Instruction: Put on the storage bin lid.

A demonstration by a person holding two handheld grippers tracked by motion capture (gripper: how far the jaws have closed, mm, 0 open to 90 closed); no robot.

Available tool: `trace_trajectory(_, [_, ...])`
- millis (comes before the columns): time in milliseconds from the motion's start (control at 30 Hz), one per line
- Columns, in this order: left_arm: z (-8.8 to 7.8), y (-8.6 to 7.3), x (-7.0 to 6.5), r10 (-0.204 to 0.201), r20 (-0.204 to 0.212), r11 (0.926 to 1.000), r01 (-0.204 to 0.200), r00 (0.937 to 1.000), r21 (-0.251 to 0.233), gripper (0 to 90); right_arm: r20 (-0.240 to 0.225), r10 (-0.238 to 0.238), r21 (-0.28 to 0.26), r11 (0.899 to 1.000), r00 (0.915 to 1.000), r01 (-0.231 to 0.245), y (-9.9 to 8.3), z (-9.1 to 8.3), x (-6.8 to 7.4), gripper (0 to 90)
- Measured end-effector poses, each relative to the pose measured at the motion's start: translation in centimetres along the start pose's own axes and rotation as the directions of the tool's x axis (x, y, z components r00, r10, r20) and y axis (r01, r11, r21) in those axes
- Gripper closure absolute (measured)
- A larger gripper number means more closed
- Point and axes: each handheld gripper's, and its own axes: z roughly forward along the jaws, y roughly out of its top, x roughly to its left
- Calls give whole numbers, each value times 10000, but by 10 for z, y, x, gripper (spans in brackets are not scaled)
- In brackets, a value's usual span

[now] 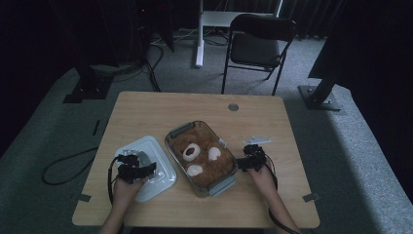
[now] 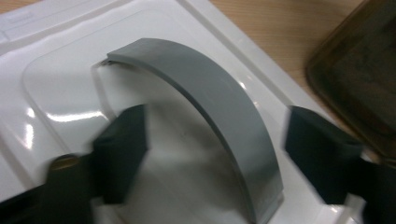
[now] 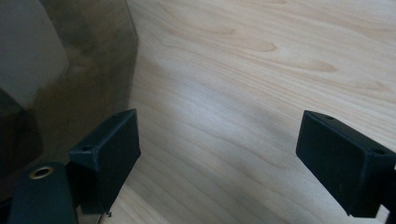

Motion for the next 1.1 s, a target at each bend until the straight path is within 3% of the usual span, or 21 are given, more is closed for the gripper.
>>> trace_trajectory(233, [0, -1, 1, -225, 653, 9997, 233, 9976, -121, 526, -96, 196, -1, 9998, 9998, -196, -4, 1, 0, 129])
trace_trajectory(433, [-3, 1, 5, -666, 1115, 9969, 708, 9915, -341, 627, -659, 460, -38, 9989, 9968, -464, -10, 2, 0, 135])
trace_trajectory(500, [-4, 2, 8, -928, 1380, 9947, 979, 9861, -307, 647, -875, 586, -1, 9983, 9944, -588, -13, 2, -1, 135])
trace_trajectory(600, [-8, 3, 9, -971, 1684, 9941, 1038, 9809, -314, 674, -1238, 676, 26, 9977, 9900, -678, -18, 3, -1, 135])
trace_trajectory(733, [-17, 6, 13, -1226, 2187, 9887, 1383, 9681, -578, 712, -1609, 659, 107, 9978, 9848, -650, -23, 4, 0, 135])
trace_trajectory(833, [-27, 9, 16, -1390, 2433, 9836, 1624, 9599, -788, 713, -1517, 501, -71, 9986, 9872, -518, -25, 3, 4, 136])
trace_trajectory(867, [-27, 9, 16, -1390, 2433, 9836, 1624, 9599, -788, 713, -1517, 501, -71, 9986, 9872, -518, -25, 3, 4, 136])
trace_trajectory(933, [-39, 13, 18, -1430, 2768, 9781, 1784, 9502, -1072, 729, -1673, 327, -79, 9994, 9854, -345, -26, 3, 8, 136])
trace_trajectory(1033, [-52, 16, 20, -1471, 2815, 9705, 1933, 9482, -1439, 739, -1907, 284, -57, 9995, 9812, -301, -28, 4, 13, 136])
trace_trajectory(1100, [-62, 18, 21, -1514, 2952, 9629, 2083, 9433, -1717, 740, -1983, 211, -66, 9997, 9799, -229, -30, 4, 18, 136])
